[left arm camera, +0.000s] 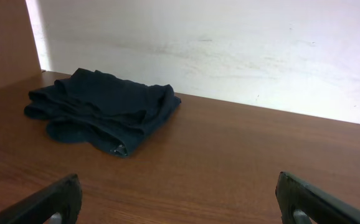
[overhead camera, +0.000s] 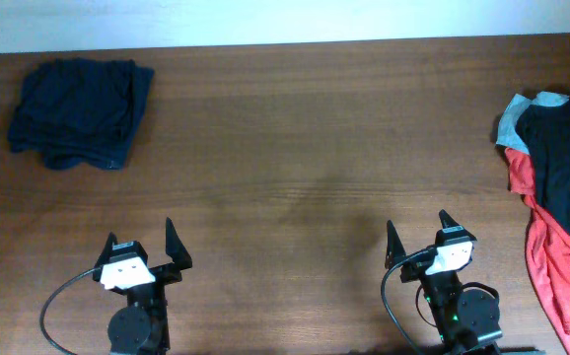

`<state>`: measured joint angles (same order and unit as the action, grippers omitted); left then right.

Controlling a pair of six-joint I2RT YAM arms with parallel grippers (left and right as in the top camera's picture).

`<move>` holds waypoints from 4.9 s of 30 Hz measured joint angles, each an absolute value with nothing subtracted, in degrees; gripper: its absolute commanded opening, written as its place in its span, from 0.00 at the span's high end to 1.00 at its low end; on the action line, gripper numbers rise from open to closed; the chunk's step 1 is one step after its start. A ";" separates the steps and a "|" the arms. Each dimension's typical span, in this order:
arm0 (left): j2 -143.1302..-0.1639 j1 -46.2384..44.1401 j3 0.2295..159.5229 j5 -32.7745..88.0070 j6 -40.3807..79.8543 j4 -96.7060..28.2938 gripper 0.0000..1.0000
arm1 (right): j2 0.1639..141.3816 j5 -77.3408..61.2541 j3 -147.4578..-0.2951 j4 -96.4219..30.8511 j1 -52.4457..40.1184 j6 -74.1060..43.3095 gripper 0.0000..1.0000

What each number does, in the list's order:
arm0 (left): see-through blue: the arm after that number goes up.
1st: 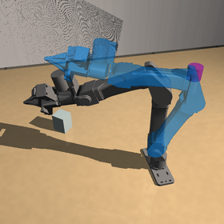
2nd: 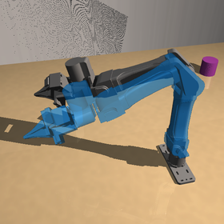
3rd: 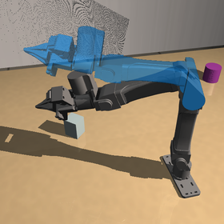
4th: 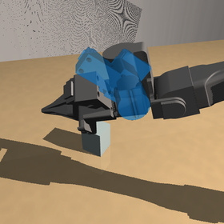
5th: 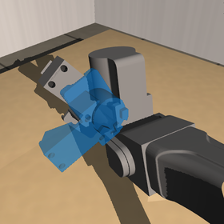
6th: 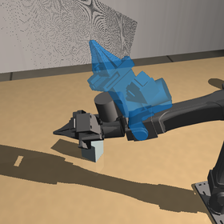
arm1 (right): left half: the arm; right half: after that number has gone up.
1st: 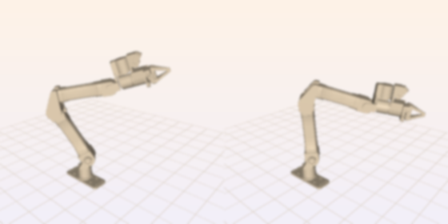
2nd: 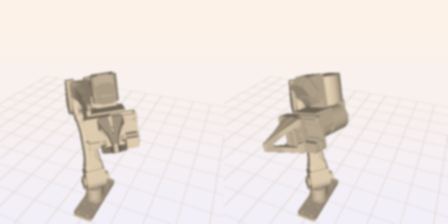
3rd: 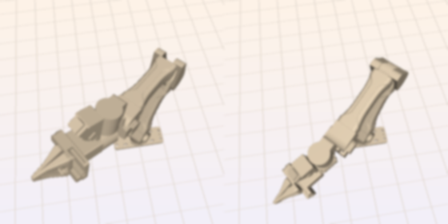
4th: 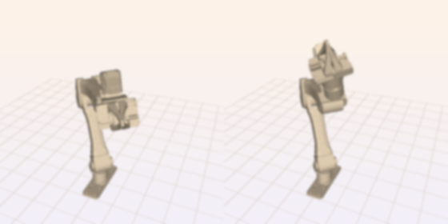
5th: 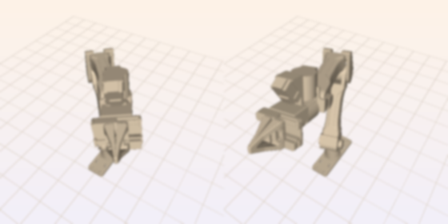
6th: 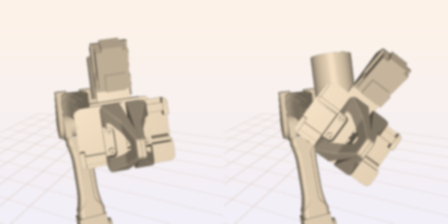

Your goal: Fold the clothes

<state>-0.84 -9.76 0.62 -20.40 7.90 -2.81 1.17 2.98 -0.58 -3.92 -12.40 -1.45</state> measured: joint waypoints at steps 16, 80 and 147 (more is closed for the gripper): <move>-0.84 -9.76 0.62 -20.40 7.90 -2.81 0.01 | 1.17 3.01 -0.58 -3.92 -12.40 -1.41 0.01; -0.84 -9.76 0.62 -20.40 7.90 -2.81 0.01 | 1.17 3.01 -0.58 -3.92 -12.40 -1.48 0.01; -0.84 -9.76 0.62 -20.40 7.90 -2.79 0.01 | 2.79 1.30 -19.11 -19.31 -12.36 -4.95 0.01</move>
